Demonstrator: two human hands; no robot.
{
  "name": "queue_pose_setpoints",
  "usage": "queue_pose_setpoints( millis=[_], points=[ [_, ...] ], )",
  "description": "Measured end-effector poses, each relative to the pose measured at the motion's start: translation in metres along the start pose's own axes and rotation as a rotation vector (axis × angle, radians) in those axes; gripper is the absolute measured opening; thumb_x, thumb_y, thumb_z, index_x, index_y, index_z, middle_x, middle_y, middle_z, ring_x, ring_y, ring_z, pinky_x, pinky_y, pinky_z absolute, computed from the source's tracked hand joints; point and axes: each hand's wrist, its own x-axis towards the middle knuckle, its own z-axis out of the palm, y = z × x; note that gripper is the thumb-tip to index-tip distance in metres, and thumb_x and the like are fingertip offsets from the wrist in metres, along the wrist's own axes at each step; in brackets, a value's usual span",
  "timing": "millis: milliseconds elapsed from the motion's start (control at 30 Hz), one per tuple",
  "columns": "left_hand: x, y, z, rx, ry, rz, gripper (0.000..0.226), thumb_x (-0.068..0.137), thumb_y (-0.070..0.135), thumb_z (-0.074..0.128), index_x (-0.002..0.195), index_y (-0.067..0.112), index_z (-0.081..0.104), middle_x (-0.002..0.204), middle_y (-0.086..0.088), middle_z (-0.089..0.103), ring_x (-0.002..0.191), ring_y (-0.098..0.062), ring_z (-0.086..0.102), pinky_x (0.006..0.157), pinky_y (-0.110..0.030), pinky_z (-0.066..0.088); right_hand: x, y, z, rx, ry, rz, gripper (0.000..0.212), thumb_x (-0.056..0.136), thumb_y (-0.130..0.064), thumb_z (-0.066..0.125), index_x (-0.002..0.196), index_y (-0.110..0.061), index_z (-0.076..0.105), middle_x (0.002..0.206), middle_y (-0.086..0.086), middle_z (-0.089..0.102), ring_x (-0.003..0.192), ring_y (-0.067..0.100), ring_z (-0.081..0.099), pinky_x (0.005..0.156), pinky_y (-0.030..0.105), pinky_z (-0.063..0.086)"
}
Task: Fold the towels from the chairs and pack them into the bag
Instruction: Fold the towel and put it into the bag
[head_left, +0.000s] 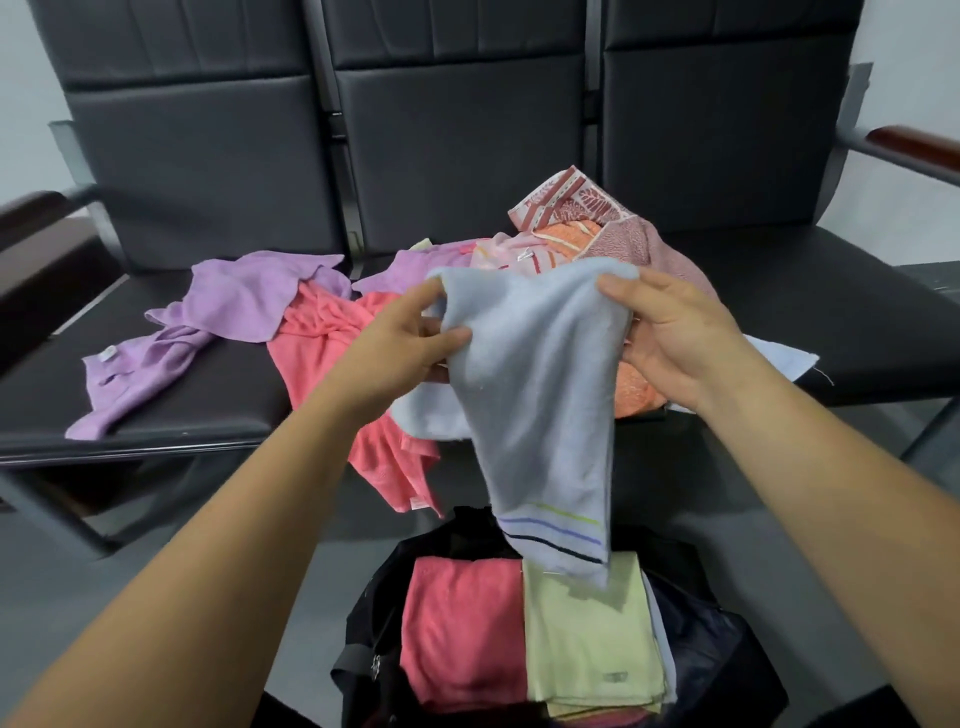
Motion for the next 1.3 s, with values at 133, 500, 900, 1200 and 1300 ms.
queue_pose_setpoints(
  millis=[133,500,900,1200,1300],
  points=[
    [0.0,0.002,-0.002,-0.038,0.123,-0.086,0.022,0.102,0.01,0.057,0.117,-0.002,0.068,0.11,-0.021,0.074,0.093,-0.028,0.071,0.086,-0.036,0.061,-0.006,-0.007,0.004,-0.161,0.09,-0.065,0.011,0.093,-0.012,0.071,0.103,-0.013,0.077,0.104,0.009,0.078,0.102,0.028,0.074,0.089,0.044,0.059],
    [-0.009,0.024,0.002,-0.371,-0.022,-0.198,0.027,0.101,0.021,0.056,0.119,0.005,0.068,0.102,-0.006,0.074,0.09,-0.017,0.07,0.086,-0.027,0.056,-0.02,-0.026,0.014,0.162,-0.106,0.057,0.024,0.099,-0.011,0.058,0.093,-0.014,0.08,0.1,0.005,0.079,0.101,0.017,0.073,0.091,0.03,0.059],
    [-0.01,0.017,-0.008,-0.097,0.202,-0.081,0.023,0.098,0.024,0.065,0.107,0.004,0.072,0.111,-0.02,0.074,0.095,-0.028,0.07,0.092,-0.041,0.057,-0.011,-0.018,0.005,-0.207,0.024,-0.067,0.013,0.097,-0.015,0.067,0.108,-0.014,0.072,0.099,0.006,0.077,0.087,0.021,0.075,0.071,0.037,0.06],
    [-0.007,0.017,-0.017,-0.227,0.221,0.052,0.026,0.093,0.003,0.067,0.119,0.0,0.068,0.111,-0.014,0.075,0.106,-0.024,0.071,0.098,-0.039,0.055,-0.008,-0.024,0.006,0.169,-0.076,0.015,0.022,0.096,-0.003,0.061,0.116,0.002,0.068,0.121,0.016,0.072,0.118,0.023,0.067,0.104,0.034,0.053],
    [-0.007,0.013,-0.02,0.012,0.326,0.084,0.009,0.091,0.019,0.073,0.099,0.016,0.072,0.099,-0.014,0.077,0.092,-0.025,0.069,0.098,-0.055,0.052,-0.009,-0.023,0.005,0.074,-0.004,0.018,0.02,0.094,-0.002,0.064,0.113,0.0,0.069,0.119,0.017,0.073,0.117,0.029,0.068,0.101,0.041,0.055]
  ],
)
